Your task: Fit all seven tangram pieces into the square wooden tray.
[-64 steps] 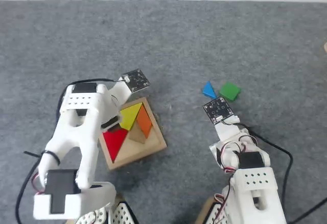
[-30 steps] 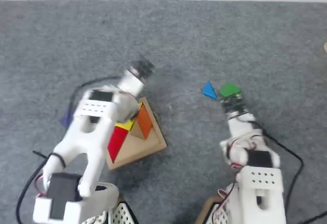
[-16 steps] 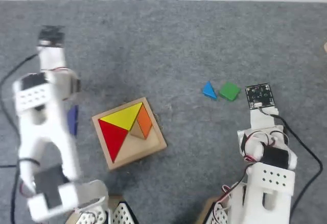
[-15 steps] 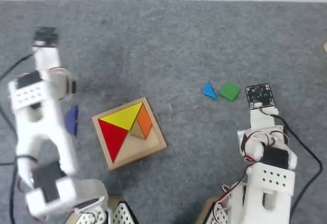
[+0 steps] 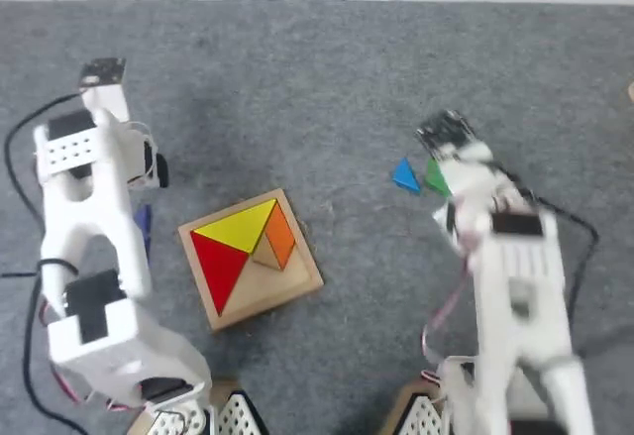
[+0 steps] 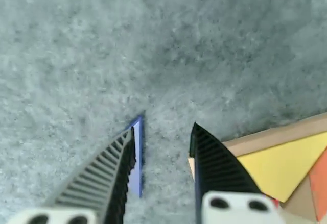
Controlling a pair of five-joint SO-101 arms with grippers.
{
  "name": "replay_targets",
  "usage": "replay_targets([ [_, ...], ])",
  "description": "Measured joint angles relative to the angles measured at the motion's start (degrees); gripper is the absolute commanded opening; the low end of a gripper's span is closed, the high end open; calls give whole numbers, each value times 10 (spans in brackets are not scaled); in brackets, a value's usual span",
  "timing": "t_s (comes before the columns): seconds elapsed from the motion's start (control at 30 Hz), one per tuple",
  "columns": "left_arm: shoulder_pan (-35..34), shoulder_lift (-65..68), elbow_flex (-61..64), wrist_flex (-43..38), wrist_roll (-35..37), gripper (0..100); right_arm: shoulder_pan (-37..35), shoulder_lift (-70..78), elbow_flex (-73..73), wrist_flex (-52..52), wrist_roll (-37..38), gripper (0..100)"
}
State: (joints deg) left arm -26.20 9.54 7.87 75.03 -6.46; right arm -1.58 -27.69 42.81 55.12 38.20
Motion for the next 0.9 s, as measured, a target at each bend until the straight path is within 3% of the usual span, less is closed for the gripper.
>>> replay_targets([
  [0.17, 0, -21, 0, 0, 9, 171, 0, 261, -205, 16, 105, 338],
  [0.37, -37, -22, -8, 0, -7, 171, -5, 490, -372, 27, 142, 338],
  [0.57, -87, -22, -44, 0, -23, 171, -20, 563, -448, 28, 148, 320],
  [0.77, -102, -22, -47, -1, -26, 171, -21, 581, -469, 33, 148, 125],
  [0.9, -101, -22, -47, -1, -45, 171, -21, 581, -475, 49, 164, 164],
])
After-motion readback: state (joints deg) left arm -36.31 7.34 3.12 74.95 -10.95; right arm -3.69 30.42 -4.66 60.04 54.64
